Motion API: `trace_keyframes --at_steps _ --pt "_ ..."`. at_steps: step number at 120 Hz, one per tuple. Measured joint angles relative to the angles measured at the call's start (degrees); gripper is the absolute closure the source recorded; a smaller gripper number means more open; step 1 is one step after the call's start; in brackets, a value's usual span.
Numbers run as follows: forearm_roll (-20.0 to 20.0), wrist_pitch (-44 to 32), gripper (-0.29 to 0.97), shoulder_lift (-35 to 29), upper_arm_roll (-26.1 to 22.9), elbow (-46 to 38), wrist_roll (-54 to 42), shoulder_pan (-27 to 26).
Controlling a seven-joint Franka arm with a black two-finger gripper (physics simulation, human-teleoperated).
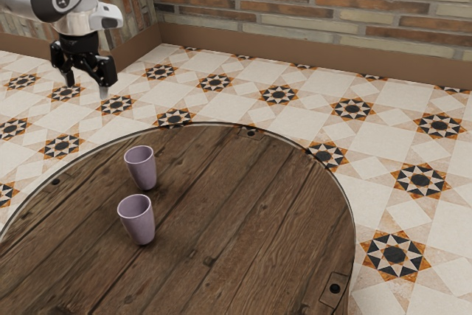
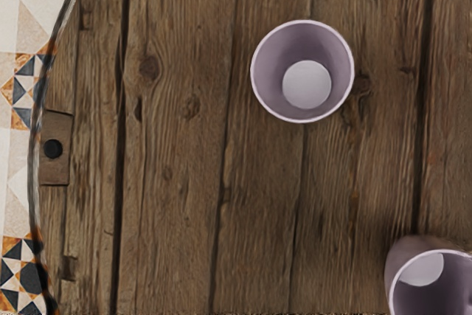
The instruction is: Place the left cup onto the right cup
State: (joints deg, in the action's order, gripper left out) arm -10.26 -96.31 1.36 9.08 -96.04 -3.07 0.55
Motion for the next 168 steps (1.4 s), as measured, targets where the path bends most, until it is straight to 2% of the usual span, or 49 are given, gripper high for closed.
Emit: trace_keyframes --at_steps 40,64,111,168 --pt "7.81 -3.95 0.00 4.80 -0.03 -4.85 3.36 1.29" --pt "10.59 -7.64 0.00 8.13 -0.09 -6.99 4.76 1.54" --pt "11.90 -16.02 0.00 12.97 -1.93 -8.36 6.13 2.33" --pt "12.11 -20.30 0.00 22.67 -4.30 1.30 5.53 5.10"
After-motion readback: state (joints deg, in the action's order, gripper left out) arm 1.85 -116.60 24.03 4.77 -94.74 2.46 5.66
